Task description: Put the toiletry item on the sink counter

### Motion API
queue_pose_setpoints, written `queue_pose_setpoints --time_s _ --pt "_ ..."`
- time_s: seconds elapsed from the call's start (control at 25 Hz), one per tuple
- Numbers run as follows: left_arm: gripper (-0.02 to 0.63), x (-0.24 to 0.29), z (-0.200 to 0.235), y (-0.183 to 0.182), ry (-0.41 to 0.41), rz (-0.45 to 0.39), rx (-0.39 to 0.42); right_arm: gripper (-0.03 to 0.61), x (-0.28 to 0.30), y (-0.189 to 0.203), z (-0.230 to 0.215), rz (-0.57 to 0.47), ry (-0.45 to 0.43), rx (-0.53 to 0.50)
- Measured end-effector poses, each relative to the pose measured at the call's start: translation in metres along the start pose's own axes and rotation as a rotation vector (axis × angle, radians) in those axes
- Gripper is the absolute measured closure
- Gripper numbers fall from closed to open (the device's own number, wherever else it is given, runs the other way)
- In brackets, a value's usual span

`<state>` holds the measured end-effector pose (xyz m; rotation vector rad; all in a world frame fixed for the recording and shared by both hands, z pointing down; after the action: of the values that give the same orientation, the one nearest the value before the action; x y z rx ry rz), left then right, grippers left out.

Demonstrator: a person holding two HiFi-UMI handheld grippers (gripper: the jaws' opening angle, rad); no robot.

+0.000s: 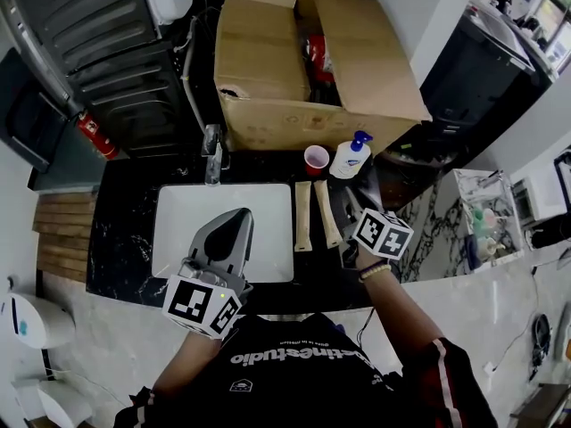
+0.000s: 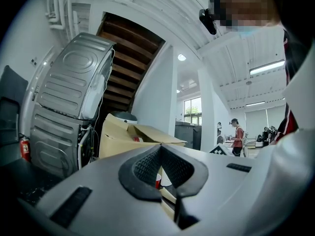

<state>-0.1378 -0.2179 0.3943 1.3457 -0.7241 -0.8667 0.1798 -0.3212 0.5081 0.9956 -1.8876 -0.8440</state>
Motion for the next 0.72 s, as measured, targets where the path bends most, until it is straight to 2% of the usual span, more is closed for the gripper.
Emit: queue_pose_setpoints --time_s 0.16,0.4,0.52,0.64,0.72 --pt "0.601 0.006 0.001 -0.011 0.007 -0.023 0.011 0.505 -0.045 -0.051 0.039 -0.198 -0.168 0.014" --pt "0.6 0.017 -0.005 -0.03 0.037 -0.065 0.036 0.534 -0.117 -0.099 0.111 -0.398 -0.406 -0.131" --pt "0.6 0.021 -0.011 -0.035 0.059 -0.072 0.045 0.54 -0.139 -0.103 0.134 -0.431 -0.482 -0.198" --pt "0.6 0.024 -0.017 -0.034 0.078 -0.073 0.042 0.54 -0.149 -0.097 0.145 -0.423 -0.519 -0.275" --pt "0.6 0.026 -0.02 -0.03 0.093 -0.066 0.029 0.54 -0.149 -0.092 0.141 -0.4 -0.535 -0.253"
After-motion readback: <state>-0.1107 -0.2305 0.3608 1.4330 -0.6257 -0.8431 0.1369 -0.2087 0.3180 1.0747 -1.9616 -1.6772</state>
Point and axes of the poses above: the fingertips, and each gripper's own axes: x forward along the fingers, z to its left, y out of its underside, the point moved 9 cm from there along -x, backward along the fingers, and after that the axes turned 2 degrees about -y, right-handed, at the moved point
